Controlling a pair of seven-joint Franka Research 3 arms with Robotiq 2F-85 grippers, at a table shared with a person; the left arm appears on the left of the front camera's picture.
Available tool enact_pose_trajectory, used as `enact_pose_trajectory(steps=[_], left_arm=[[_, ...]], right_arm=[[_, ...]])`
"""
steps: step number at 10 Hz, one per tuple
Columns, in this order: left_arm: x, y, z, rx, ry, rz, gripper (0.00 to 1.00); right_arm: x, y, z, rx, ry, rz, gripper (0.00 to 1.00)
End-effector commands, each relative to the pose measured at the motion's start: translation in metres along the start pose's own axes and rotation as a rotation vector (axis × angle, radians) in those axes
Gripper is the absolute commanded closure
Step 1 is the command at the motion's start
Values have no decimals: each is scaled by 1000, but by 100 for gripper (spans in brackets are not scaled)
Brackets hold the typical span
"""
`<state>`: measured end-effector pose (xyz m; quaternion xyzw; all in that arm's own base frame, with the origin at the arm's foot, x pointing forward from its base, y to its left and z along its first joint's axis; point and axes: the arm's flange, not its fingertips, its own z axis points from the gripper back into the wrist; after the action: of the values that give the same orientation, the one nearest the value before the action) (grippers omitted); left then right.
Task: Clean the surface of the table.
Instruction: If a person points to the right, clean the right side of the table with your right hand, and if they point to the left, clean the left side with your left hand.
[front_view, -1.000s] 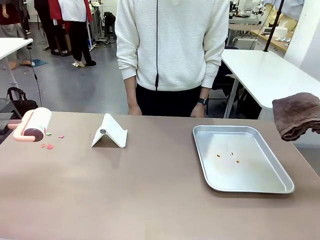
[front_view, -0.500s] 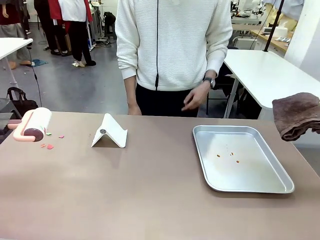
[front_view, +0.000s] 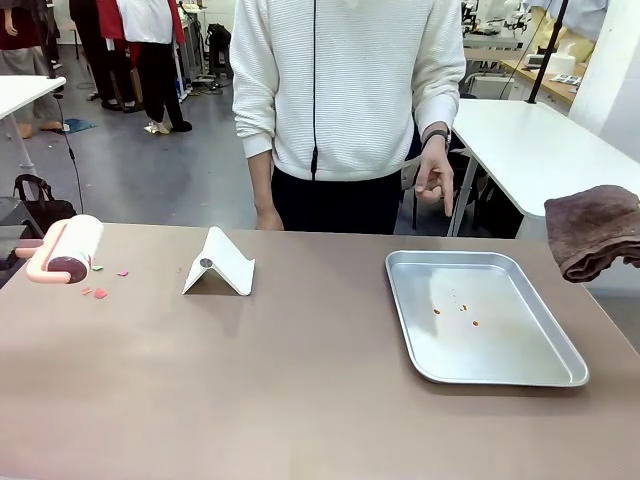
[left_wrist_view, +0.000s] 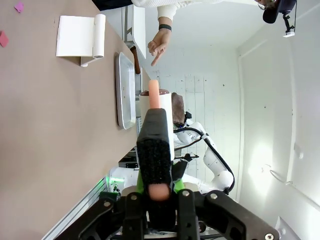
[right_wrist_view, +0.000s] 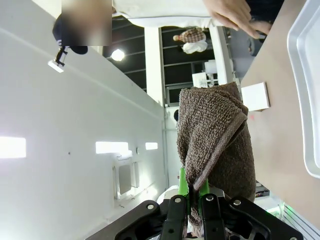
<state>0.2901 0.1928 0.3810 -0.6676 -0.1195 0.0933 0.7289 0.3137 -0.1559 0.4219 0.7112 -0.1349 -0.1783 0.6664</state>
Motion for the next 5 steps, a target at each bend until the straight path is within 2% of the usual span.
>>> enact_pose_trajectory(steps=[1,4,5], left_arm=[[-5,-2,1,-14,-4,-5,83],[-5,-2,1,-14,-4,-5,83],[-5,-2,1,-14,-4,-5,83]], right_arm=[[2,2,-3,9,-11,5,100],[2,2,-3,9,-11,5,100],[0,0,0,0,0,0,92]])
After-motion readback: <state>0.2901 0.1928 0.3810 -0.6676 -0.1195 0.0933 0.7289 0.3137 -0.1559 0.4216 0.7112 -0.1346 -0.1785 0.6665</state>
